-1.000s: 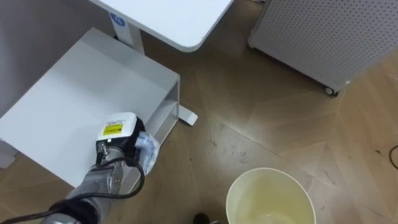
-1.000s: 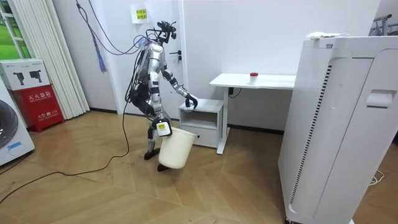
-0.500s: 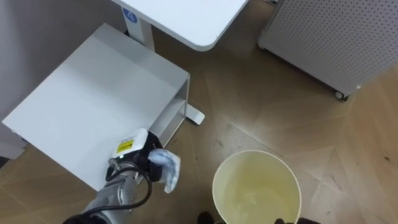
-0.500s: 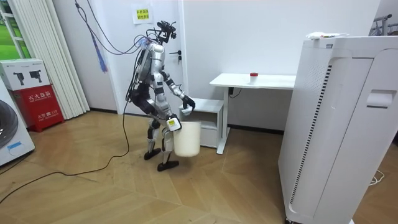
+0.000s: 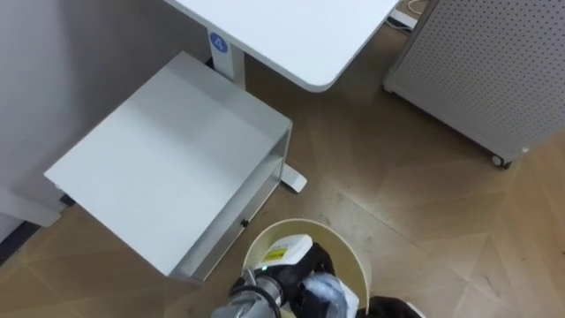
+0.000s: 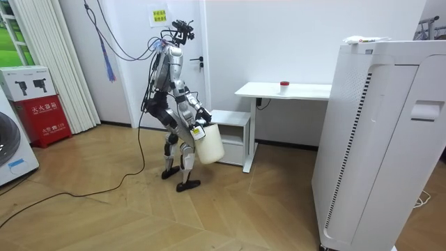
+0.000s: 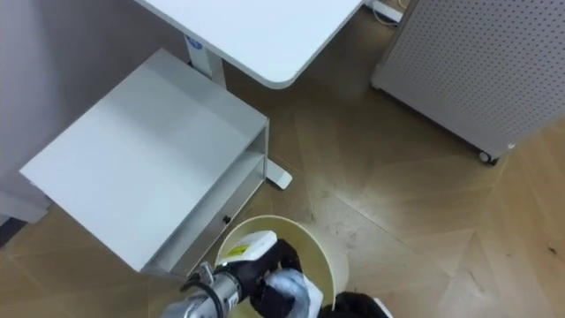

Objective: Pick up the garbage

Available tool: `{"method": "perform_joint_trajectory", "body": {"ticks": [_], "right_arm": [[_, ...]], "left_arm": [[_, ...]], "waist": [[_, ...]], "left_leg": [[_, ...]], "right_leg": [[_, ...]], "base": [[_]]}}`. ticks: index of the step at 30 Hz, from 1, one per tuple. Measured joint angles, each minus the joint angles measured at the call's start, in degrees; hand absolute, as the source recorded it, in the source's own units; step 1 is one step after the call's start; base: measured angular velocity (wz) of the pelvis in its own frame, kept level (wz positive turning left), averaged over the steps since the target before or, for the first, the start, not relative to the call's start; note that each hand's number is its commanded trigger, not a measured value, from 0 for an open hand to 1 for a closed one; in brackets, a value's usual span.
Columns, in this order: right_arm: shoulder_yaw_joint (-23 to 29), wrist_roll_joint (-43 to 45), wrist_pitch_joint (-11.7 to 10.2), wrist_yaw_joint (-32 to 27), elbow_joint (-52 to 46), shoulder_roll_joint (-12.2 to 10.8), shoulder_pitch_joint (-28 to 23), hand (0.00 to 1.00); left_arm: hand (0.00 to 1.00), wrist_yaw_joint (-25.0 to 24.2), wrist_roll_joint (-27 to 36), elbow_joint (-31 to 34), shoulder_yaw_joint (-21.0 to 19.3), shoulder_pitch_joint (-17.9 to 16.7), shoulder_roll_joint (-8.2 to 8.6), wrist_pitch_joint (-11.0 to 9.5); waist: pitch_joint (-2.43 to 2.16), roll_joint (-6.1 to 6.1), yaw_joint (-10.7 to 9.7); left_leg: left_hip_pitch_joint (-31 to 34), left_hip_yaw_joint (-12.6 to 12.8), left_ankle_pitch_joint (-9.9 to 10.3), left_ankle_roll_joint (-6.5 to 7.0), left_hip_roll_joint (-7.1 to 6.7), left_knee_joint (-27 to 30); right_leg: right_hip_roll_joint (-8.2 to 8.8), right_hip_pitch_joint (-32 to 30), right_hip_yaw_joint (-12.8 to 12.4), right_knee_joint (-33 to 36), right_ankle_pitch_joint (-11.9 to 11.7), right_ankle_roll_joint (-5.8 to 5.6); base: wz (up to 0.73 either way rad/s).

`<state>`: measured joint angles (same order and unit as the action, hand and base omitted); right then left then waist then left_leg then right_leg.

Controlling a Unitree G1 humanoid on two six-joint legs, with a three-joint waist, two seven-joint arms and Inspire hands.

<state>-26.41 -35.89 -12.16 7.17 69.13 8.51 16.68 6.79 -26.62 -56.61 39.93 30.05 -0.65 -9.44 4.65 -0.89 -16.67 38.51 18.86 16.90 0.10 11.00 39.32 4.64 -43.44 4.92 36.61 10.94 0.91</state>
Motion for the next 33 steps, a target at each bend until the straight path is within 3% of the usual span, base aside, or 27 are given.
{"method": "perform_joint_trajectory", "body": {"ticks": [9, 25, 31, 33], "right_arm": [[-0.33, 0.00, -0.38, 0.55, -0.10, 0.25, -0.43, 1.00], [-0.34, 0.52, -0.27, 1.54, -0.26, 0.30, -0.46, 1.00], [0.74, 0.78, -0.17, 3.20, 1.29, 1.53, -1.41, 1.00], [0.90, 1.72, -0.08, 3.91, 2.15, 2.45, -1.89, 1.00]], "left_arm": [[0.00, -0.86, -0.55, 0.09, 1.71, -0.11, -0.01, -0.40], [0.00, -2.12, -3.23, -0.28, 1.94, -1.60, -0.24, -0.39], [0.00, -4.10, -3.78, 0.22, 1.55, -2.77, -0.55, -0.46], [0.00, -5.07, -4.40, 1.53, 1.34, -3.32, -1.88, -0.76]], "waist": [[-0.12, 0.14, -0.47], [-0.30, -0.10, -0.11], [-0.43, -0.34, 1.97], [-0.73, -0.82, 2.65]], "left_leg": [[-0.69, 0.86, -0.30, 0.48, -0.76, -1.43], [-1.34, 1.35, -0.31, 0.48, -0.79, -1.84], [-6.16, 1.36, -0.91, 0.17, -1.86, -5.05], [-8.40, 1.33, -1.05, 0.00, -1.92, -6.67]], "right_leg": [[0.20, 0.19, -0.37, -1.02, -0.44, -0.50], [0.30, 0.50, -0.42, -1.13, -0.48, -0.55], [0.49, 4.73, -0.65, -3.01, -0.61, -0.72], [0.40, 7.09, -0.33, -4.12, -0.60, -0.73]], "base": [[-0.01], [0.00], [-0.01], [0.02]]}}
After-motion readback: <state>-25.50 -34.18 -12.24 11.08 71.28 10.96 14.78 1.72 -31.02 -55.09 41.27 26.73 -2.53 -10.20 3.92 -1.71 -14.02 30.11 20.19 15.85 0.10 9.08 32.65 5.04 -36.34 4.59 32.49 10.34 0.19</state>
